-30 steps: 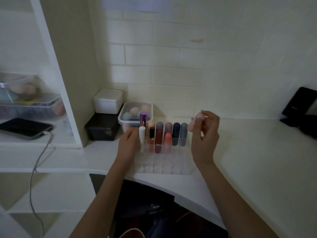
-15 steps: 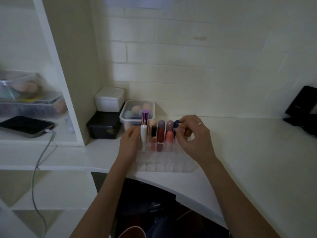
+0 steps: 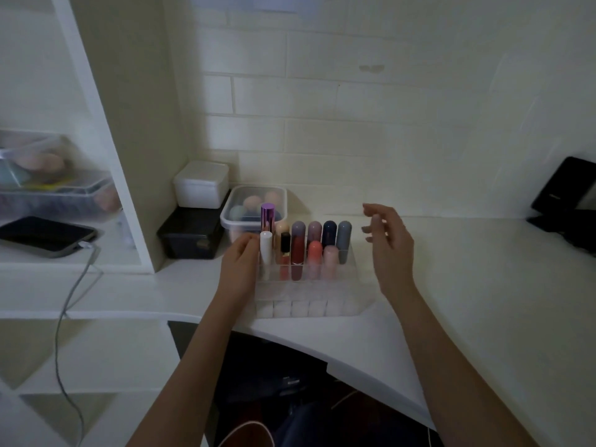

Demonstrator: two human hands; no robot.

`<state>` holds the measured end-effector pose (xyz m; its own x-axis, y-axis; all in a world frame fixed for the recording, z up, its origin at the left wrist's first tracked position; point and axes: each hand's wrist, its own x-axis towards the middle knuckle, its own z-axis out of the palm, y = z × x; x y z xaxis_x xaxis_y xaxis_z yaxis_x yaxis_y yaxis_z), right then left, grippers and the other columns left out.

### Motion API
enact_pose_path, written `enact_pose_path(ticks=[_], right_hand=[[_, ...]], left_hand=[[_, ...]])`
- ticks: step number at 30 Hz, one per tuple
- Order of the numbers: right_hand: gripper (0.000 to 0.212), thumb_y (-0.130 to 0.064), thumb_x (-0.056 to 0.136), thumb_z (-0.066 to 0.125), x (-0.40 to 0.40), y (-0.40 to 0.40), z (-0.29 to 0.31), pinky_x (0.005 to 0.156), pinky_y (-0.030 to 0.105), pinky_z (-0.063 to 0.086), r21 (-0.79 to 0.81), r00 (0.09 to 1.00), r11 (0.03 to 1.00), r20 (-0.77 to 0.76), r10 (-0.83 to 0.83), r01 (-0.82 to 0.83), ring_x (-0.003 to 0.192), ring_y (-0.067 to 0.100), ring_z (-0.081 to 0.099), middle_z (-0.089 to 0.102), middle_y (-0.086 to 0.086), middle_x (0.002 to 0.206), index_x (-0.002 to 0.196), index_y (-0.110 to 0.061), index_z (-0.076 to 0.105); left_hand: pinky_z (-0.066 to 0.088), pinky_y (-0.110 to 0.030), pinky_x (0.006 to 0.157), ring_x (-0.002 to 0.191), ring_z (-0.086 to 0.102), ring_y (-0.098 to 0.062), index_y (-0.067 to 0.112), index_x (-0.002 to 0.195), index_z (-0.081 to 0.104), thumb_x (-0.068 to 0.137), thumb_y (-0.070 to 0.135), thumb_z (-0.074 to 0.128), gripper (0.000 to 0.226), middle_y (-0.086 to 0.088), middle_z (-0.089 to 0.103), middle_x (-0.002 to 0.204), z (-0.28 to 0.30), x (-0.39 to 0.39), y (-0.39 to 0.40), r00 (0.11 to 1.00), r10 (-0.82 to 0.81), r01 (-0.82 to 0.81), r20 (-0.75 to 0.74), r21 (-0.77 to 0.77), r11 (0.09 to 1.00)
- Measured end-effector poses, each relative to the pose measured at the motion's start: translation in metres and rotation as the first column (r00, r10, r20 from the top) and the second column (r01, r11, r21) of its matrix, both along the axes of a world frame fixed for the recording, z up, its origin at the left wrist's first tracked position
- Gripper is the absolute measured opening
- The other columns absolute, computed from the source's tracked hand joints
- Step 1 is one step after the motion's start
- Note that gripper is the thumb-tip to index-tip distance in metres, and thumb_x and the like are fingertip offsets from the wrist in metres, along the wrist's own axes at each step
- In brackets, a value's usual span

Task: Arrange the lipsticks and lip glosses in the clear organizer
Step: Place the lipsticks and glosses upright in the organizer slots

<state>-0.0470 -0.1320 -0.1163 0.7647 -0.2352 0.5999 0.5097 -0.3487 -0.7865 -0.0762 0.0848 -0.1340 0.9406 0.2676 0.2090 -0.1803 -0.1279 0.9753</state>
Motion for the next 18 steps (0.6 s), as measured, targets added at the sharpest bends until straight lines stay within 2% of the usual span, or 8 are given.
enact_pose_path(ticks=[3, 7, 10, 12, 13, 14, 16, 18], right_hand=[[0.024, -0.019, 0.099, 0.042, 0.006, -0.011, -0.011, 0.089, 0.018, 0.045, -0.208, 0.956, 0.952, -0.237, 0.174, -0.224, 0.097, -0.001, 0.061, 0.066, -0.009, 0.110, 0.109, -0.028, 0.062], [0.022, -0.036, 0.096, 0.047, 0.006, -0.012, -0.014, 0.098, 0.033, 0.048, -0.496, 0.881, 0.766, -0.433, 0.190, -0.409, 0.101, 0.008, 0.066, 0.071, -0.007, 0.108, 0.100, -0.033, 0.068], [0.019, -0.024, 0.097, 0.047, 0.005, -0.011, -0.004, 0.092, 0.030, 0.053, -0.462, 0.764, 0.684, -0.607, 0.220, -0.565, 0.095, 0.011, 0.066, 0.068, 0.003, 0.118, 0.096, -0.032, 0.065], [0.020, -0.011, 0.097, 0.047, 0.002, -0.008, 0.003, 0.071, 0.022, 0.057, -0.149, 0.575, 0.693, -0.693, 0.436, -0.705, 0.088, 0.013, 0.065, 0.066, 0.003, 0.115, 0.105, -0.020, 0.063], [0.019, -0.008, 0.095, 0.047, 0.004, -0.009, 0.006, 0.066, 0.019, 0.056, -0.106, 0.520, 0.658, -0.709, 0.476, -0.746, 0.090, 0.014, 0.064, 0.066, -0.001, 0.107, 0.107, -0.015, 0.061], [0.019, -0.006, 0.095, 0.048, 0.007, -0.009, 0.004, 0.065, 0.013, 0.052, -0.258, 0.563, 0.603, -0.728, 0.392, -0.755, 0.093, 0.013, 0.060, 0.064, -0.008, 0.098, 0.106, -0.016, 0.059], [0.029, 0.000, 0.094, 0.047, 0.012, -0.010, 0.008, 0.069, 0.007, 0.046, -0.195, 0.598, 0.769, -0.750, 0.283, -0.609, 0.095, 0.009, 0.055, 0.058, -0.012, 0.096, 0.113, -0.022, 0.053], [0.047, 0.003, 0.092, 0.047, 0.017, -0.012, 0.007, 0.082, 0.011, 0.047, -0.188, 0.623, 0.781, -0.722, 0.302, -0.596, 0.101, 0.004, 0.057, 0.057, -0.009, 0.115, 0.125, -0.031, 0.047]], left_hand=[[0.047, -0.028, 0.072, 0.087, 0.060, -0.021, 0.004, 0.100, 0.063, 0.097, 0.022, 0.039, 0.030, -0.010, 0.065, 0.095, 0.000, 0.000, 0.000, 0.999, -0.033, 0.033, -0.024, 0.004, 0.999], [0.049, -0.035, 0.080, 0.095, 0.062, -0.023, 0.013, 0.103, 0.065, 0.095, 0.030, 0.041, 0.030, -0.010, 0.067, 0.103, 0.003, -0.004, 0.004, 0.994, -0.078, 0.073, -0.079, -0.059, 0.996], [0.049, -0.037, 0.080, 0.096, 0.064, -0.023, 0.019, 0.100, 0.067, 0.094, 0.034, 0.043, 0.029, -0.008, 0.068, 0.103, 0.006, -0.007, 0.006, 0.990, -0.104, 0.097, -0.094, -0.076, 0.992], [0.049, -0.037, 0.081, 0.096, 0.064, -0.023, 0.021, 0.098, 0.068, 0.093, 0.035, 0.044, 0.029, -0.008, 0.069, 0.103, 0.007, -0.007, 0.005, 0.988, -0.116, 0.107, -0.098, -0.085, 0.991], [0.049, -0.037, 0.080, 0.096, 0.065, -0.023, 0.021, 0.098, 0.068, 0.093, 0.036, 0.044, 0.029, -0.007, 0.069, 0.102, 0.007, -0.008, 0.005, 0.987, -0.119, 0.110, -0.104, -0.088, 0.990], [0.049, -0.036, 0.078, 0.095, 0.065, -0.022, 0.022, 0.098, 0.068, 0.093, 0.036, 0.044, 0.029, -0.007, 0.070, 0.102, 0.008, -0.008, 0.005, 0.987, -0.120, 0.110, -0.111, -0.090, 0.990], [0.049, -0.036, 0.078, 0.095, 0.064, -0.022, 0.023, 0.097, 0.068, 0.093, 0.037, 0.044, 0.029, -0.006, 0.070, 0.102, 0.009, -0.009, 0.004, 0.985, -0.121, 0.110, -0.119, -0.093, 0.990], [0.049, -0.037, 0.081, 0.096, 0.064, -0.022, 0.024, 0.096, 0.068, 0.093, 0.037, 0.044, 0.028, -0.007, 0.069, 0.104, 0.010, -0.008, 0.002, 0.986, -0.117, 0.106, -0.122, -0.098, 0.990]])
